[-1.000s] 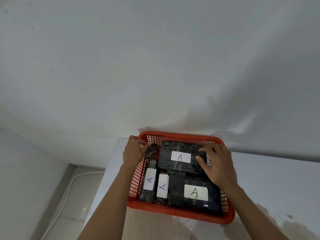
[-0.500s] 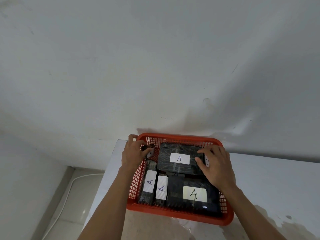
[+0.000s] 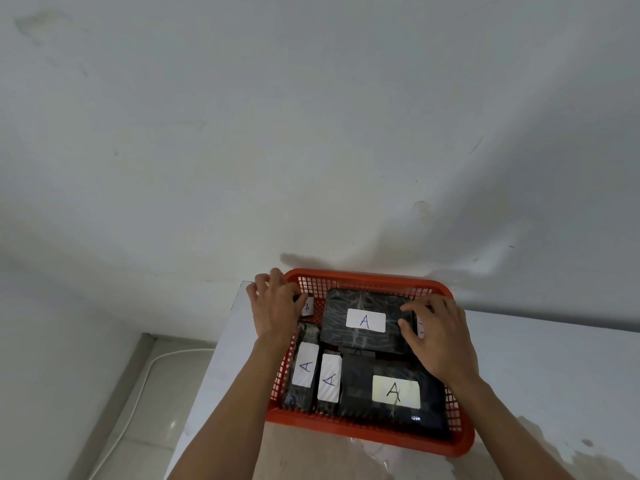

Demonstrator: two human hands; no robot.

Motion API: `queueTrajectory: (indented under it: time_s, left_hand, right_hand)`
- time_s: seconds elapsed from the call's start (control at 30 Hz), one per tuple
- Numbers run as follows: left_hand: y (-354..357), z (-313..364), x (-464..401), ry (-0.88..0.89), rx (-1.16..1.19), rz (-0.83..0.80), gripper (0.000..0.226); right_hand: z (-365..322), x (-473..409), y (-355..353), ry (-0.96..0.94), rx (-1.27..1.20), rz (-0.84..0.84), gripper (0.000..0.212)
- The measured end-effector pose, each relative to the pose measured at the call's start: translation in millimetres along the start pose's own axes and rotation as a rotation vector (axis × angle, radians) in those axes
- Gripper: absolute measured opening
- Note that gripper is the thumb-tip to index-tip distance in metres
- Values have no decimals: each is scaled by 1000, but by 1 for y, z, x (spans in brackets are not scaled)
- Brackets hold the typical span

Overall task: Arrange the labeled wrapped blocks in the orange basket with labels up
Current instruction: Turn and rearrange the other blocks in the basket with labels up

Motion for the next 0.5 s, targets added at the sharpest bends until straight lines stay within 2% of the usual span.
queueTrajectory:
  time_s: [0.1, 0.3, 0.5]
  left_hand:
    - [5, 9, 2, 99, -47, -47, 29]
    - [-4, -1, 0, 12, -60, -61, 31]
    - [5, 2, 5, 32, -126, -104, 34]
  right_hand:
    - [0, 0, 0, 7, 1, 1, 23]
    - [0, 0, 1, 9, 10, -4, 22]
    - [1, 1, 1, 8, 10, -1, 20]
Point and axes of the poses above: each hand's wrist, its own x-axis away from the middle knuckle, its own y-axis out of the palm, z = x × y, the point moved 8 cm from there along -x, towards the middle knuckle
